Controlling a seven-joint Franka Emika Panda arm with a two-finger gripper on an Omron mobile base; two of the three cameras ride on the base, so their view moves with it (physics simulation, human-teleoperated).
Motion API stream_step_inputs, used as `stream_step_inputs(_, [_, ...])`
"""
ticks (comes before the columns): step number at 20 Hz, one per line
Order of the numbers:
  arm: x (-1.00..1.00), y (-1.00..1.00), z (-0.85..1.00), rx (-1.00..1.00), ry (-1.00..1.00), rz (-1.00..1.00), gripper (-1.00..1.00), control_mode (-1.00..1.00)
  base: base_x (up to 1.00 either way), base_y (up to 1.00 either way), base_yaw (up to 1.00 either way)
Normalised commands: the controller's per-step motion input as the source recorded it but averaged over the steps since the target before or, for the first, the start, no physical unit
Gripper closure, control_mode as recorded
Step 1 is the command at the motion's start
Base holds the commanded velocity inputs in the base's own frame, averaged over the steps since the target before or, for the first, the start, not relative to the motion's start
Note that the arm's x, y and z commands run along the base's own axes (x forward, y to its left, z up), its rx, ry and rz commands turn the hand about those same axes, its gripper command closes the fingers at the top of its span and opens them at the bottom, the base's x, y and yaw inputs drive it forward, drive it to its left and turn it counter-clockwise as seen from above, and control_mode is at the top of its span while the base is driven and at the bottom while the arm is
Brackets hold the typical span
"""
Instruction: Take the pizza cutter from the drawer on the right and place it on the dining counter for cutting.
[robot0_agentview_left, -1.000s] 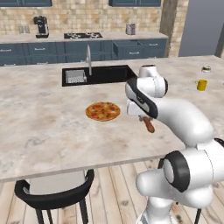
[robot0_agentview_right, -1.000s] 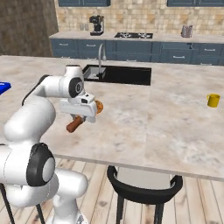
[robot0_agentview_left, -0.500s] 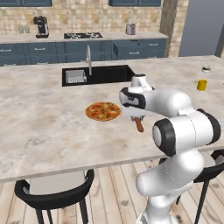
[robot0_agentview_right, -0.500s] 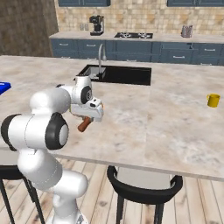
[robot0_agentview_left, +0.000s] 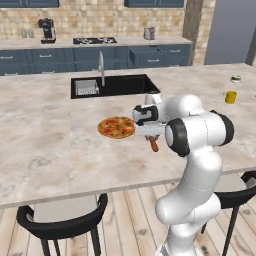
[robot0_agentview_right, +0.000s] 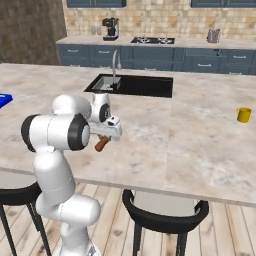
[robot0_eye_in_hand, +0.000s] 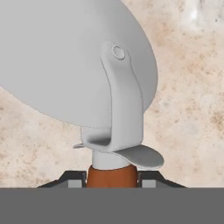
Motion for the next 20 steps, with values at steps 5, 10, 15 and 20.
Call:
stream_step_inputs(5, [0.0, 0.0, -0.32, 0.0, 0.0, 0.0, 1.0, -1.0, 0.0, 0.0, 0.0])
stream_step_inputs(10, [0.0, 0.0, -0.2, 0.0, 0.01, 0.0, -1.0, -1.0, 0.0, 0.0, 0.0])
stream_step_inputs(15, [0.0, 0.0, 0.0, 0.0, 0.0, 0.0, -1.0, -1.0, 0.0, 0.0, 0.0])
stream_step_inputs(20, [0.03, 0.0, 0.13, 0.0, 0.0, 0.0, -1.0, -1.0, 0.0, 0.0, 0.0])
